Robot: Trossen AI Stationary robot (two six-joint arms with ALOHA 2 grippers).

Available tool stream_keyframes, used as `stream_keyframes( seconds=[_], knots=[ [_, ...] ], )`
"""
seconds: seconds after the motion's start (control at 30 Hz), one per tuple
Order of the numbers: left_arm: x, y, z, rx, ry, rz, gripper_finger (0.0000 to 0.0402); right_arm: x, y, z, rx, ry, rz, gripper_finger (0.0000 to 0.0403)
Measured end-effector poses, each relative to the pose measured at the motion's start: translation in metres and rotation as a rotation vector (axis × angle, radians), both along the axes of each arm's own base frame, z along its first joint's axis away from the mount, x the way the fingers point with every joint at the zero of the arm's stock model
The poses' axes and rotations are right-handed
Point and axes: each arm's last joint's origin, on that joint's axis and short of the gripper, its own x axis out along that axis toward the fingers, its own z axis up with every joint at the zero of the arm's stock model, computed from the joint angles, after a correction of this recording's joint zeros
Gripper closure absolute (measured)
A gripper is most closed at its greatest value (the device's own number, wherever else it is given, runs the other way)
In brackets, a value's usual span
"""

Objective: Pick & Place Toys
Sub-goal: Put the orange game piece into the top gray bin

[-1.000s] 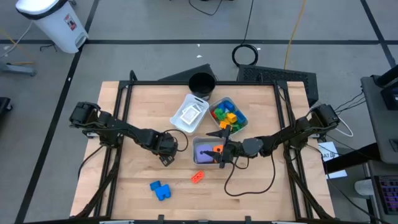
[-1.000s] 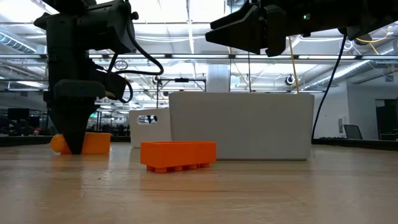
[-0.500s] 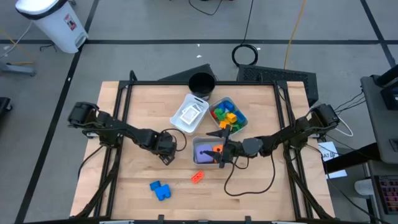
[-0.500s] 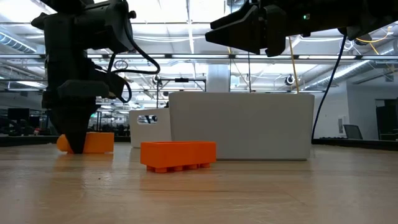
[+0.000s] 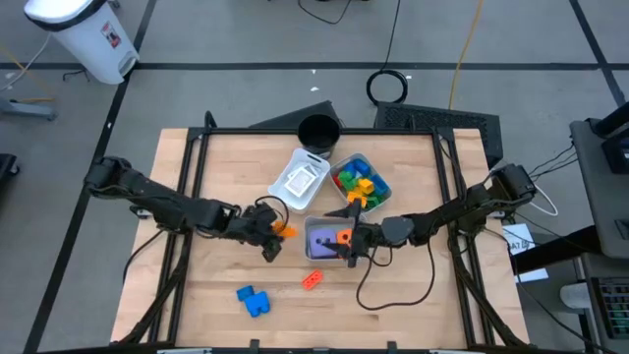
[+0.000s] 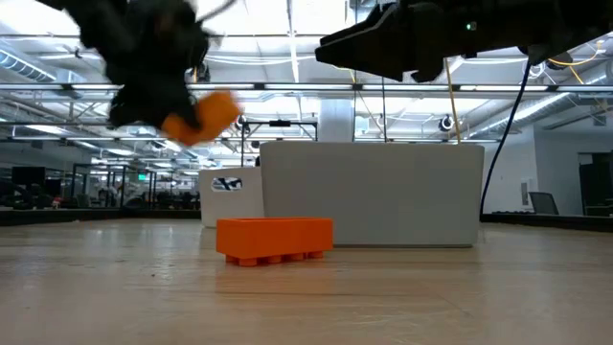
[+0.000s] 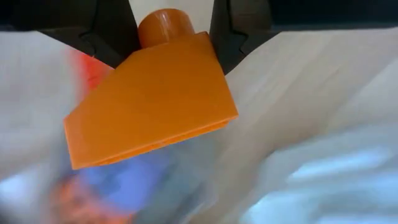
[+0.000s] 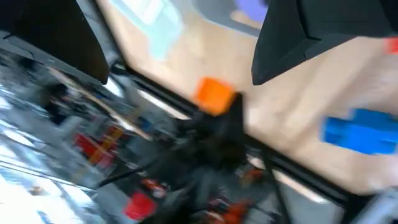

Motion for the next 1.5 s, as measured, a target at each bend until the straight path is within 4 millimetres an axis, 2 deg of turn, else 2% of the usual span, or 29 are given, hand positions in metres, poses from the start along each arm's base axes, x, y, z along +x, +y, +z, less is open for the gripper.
stream_keyframes(
  seconds=[0.17,0.3,0.5,0.7,0.9,1.0,1.17,1.43,1.5],
  knots=[
    [0.011,-0.013,0.021,-0.023,-0.238,-0.119,0.0244,0.003,0.000,-0.007,-0.011,0.029,0.072,0.0035],
    [0.015,-0.021,0.030,-0.073,-0.342,-0.199,0.0244,0.006,0.001,-0.011,-0.050,0.018,0.141,0.0035],
    [0.016,-0.029,0.035,-0.181,-0.380,-0.300,0.0244,0.015,0.006,-0.001,-0.081,-0.118,0.247,0.0035],
    [0.016,-0.030,0.036,-0.250,-0.372,-0.298,0.0245,0.043,0.007,0.009,-0.023,-0.058,0.332,0.0035],
    [0.015,-0.030,0.036,-0.258,-0.370,-0.310,0.0246,0.065,0.007,0.015,-0.010,-0.083,0.425,0.0048],
    [0.015,-0.031,0.036,-0.268,-0.367,-0.324,0.0246,0.072,0.009,0.015,-0.022,-0.088,0.466,0.0076],
    [0.015,-0.031,0.036,-0.276,-0.367,-0.333,0.0246,0.076,0.010,0.010,-0.086,-0.067,0.470,0.0146],
    [0.015,-0.032,0.036,-0.302,-0.356,-0.360,0.0247,0.076,0.013,0.008,-0.098,-0.041,0.479,0.0292],
    [0.014,-0.033,0.036,-0.305,-0.352,-0.363,0.0230,0.075,0.014,0.007,-0.099,-0.033,0.486,0.0324]
  ],
)
